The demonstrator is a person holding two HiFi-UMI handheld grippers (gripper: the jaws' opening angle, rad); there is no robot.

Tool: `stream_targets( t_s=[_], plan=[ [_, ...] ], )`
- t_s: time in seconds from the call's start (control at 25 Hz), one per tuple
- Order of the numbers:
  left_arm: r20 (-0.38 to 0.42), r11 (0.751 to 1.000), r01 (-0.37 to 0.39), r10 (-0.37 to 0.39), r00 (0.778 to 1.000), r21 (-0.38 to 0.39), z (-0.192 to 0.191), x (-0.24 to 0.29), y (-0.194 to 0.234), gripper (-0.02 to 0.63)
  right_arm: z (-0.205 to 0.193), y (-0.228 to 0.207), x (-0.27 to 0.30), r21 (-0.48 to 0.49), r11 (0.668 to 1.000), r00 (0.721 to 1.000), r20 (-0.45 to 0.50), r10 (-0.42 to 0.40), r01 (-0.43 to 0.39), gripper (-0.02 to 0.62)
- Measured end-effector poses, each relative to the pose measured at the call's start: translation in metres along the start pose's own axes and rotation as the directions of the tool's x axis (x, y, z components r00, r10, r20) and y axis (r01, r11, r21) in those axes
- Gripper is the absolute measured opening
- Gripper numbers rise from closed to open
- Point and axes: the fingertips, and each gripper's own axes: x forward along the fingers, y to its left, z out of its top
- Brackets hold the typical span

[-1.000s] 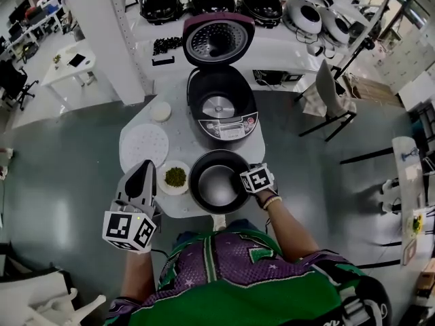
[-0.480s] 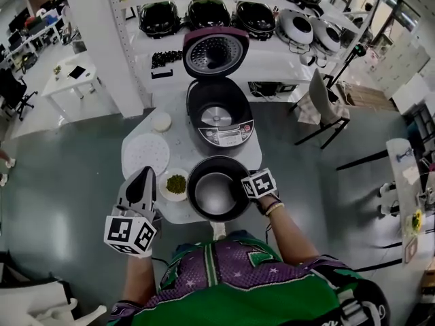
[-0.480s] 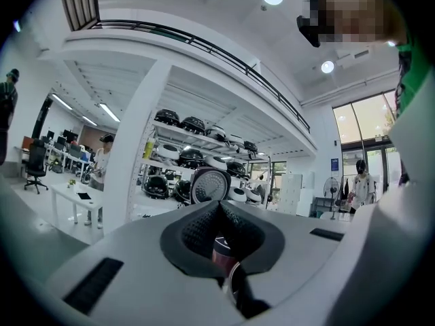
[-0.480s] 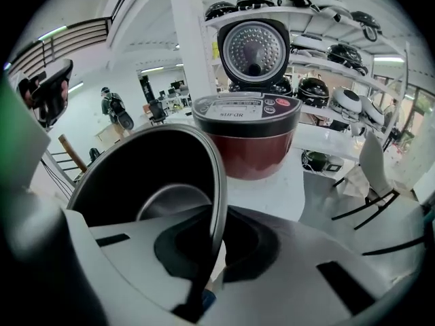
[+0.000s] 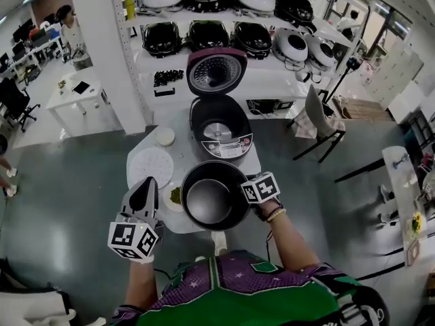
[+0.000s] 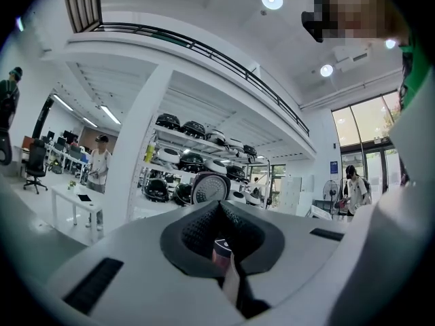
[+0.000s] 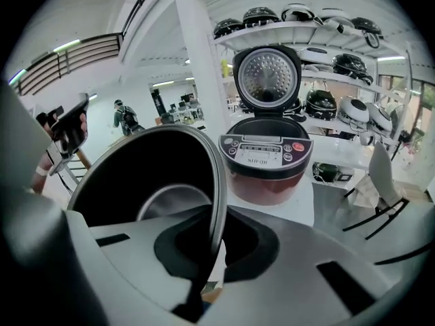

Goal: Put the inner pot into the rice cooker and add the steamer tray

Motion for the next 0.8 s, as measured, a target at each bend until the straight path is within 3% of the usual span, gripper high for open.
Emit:
stream_targets(
  t_s=[0.36, 0.8],
  plan=[
    [0.008, 1.0, 0.021, -0.021, 1.0, 0.009, 0.007, -0.022, -0.01, 0.02, 0.045, 0.024, -0.048, -0.011, 0.999, 0.993, 0.111, 0.032, -0.031, 0.011],
    [0.017, 1.0, 0.013, -0.013, 1.0, -0.004, 0.003, -0.052, -0.005, 0.02, 0.06, 0.039, -0.079, 0.035, 0.997, 0.983, 0.177, 0.055, -0.062, 0.011]
  ],
)
